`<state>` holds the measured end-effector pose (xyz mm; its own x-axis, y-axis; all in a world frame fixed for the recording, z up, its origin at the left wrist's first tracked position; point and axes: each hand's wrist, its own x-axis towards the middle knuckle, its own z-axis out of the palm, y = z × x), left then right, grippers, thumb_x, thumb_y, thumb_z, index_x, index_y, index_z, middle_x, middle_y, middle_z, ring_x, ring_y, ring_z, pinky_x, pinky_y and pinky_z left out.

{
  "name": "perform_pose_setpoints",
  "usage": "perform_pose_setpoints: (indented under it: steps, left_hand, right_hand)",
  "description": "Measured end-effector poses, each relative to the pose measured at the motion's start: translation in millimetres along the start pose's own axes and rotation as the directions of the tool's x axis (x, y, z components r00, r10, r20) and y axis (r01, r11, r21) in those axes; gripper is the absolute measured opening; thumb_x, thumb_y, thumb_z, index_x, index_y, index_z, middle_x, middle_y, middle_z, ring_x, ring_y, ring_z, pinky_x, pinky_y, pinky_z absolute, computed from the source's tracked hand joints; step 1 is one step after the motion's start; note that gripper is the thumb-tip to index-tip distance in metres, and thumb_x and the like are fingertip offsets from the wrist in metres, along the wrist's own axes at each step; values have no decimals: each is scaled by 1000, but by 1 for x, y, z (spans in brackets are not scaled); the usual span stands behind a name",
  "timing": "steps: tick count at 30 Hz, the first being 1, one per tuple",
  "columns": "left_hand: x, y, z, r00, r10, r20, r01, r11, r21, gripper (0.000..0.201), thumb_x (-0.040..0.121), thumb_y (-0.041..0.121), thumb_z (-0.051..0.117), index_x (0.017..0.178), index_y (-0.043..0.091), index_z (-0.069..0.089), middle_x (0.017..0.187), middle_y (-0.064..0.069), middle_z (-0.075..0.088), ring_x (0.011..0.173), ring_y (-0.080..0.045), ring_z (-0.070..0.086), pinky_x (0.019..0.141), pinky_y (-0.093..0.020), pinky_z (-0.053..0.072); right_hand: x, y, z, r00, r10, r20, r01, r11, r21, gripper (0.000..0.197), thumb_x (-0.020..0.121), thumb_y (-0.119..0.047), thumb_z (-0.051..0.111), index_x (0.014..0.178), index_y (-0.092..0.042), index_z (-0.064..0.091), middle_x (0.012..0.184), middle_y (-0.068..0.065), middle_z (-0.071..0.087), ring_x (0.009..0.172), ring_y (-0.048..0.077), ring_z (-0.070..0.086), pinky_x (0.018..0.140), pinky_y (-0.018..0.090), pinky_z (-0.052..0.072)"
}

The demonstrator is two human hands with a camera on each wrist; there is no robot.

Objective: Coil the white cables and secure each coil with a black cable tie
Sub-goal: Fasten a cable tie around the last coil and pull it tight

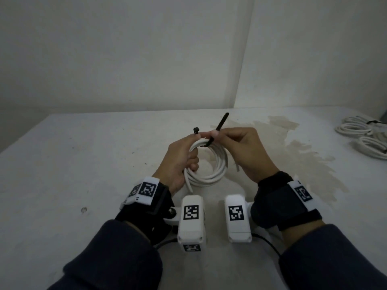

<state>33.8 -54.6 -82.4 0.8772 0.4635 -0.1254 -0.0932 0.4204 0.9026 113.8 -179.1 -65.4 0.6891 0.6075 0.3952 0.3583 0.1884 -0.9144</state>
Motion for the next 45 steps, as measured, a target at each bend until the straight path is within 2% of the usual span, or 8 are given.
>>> perform_pose_setpoints:
  steps: [5, 13, 16, 23, 38, 41, 43, 45]
  left_hand:
    - [1, 0, -1, 998, 62, -33, -60, 997, 57, 21, 96, 22, 51, 102, 13, 69, 49, 6, 24, 39, -7, 21, 36, -18, 23]
    - [-4, 1, 8, 975, 219, 25, -218, 944, 249, 21, 97, 20, 51, 92, 19, 71, 45, 8, 27, 40, -8, 24, 38, -18, 27]
    - [-3, 2, 11, 965, 261, 23, -255, 916, 309, 20, 97, 20, 52, 93, 21, 71, 42, 9, 30, 40, -8, 26, 38, -19, 29]
    - [-2, 1, 16, 942, 334, 39, -320, 857, 405, 24, 97, 21, 53, 113, 16, 70, 40, 11, 34, 38, -6, 30, 40, -20, 30]
    - [-5, 4, 20, 927, 369, 61, -346, 785, 515, 25, 97, 28, 54, 109, 14, 71, 35, 11, 42, 34, -7, 35, 41, -20, 33]
    - [-6, 6, 22, 907, 412, 84, -380, 718, 583, 24, 97, 30, 53, 104, 18, 72, 64, 11, 67, 57, -26, 50, 49, -23, 35]
    - [-6, 7, 22, 890, 443, 109, -407, 664, 627, 24, 97, 31, 52, 102, 21, 73, 79, 15, 66, 68, -18, 57, 54, -22, 38]
    - [-7, 8, 22, 876, 465, 129, -424, 612, 668, 24, 97, 32, 51, 98, 23, 74, 61, 16, 65, 54, -3, 54, 54, -22, 38]
  right_hand:
    - [-1, -5, 3, 997, 15, -73, -2, 985, 171, 19, 94, -7, 56, 109, -7, 67, 76, 5, 73, 76, 18, 71, 73, 23, 54]
    - [0, -12, 0, 994, -13, -104, 26, 993, 118, 8, 84, 4, 65, 85, -1, 71, 65, 12, 67, 55, 14, 61, 61, 23, 54]
    - [0, -13, -2, 994, -35, -101, 42, 996, 74, 7, 83, 4, 67, 84, 0, 72, 72, 18, 69, 56, 12, 62, 62, 22, 52]
    - [0, -13, -7, 992, -75, -105, 74, 997, -8, 8, 82, 1, 69, 85, -5, 73, 65, -2, 71, 59, 9, 65, 64, 21, 52]
    - [0, -15, -8, 990, -79, -114, 75, 996, -40, 8, 82, 0, 70, 84, -7, 73, 63, -4, 71, 62, 10, 67, 65, 20, 52]
    - [0, -15, -8, 990, -86, -108, 84, 996, -21, 12, 83, 0, 69, 91, -8, 72, 59, -5, 68, 61, 8, 66, 66, 18, 52]
    - [0, -14, -8, 992, -79, -100, 78, 997, -11, 21, 86, 1, 66, 104, -9, 69, 55, -9, 63, 59, 5, 63, 68, 16, 50]
    - [1, -12, -7, 994, -79, -74, 78, 997, -10, 24, 89, 2, 62, 108, -11, 68, 57, -8, 64, 62, 6, 63, 69, 18, 51]
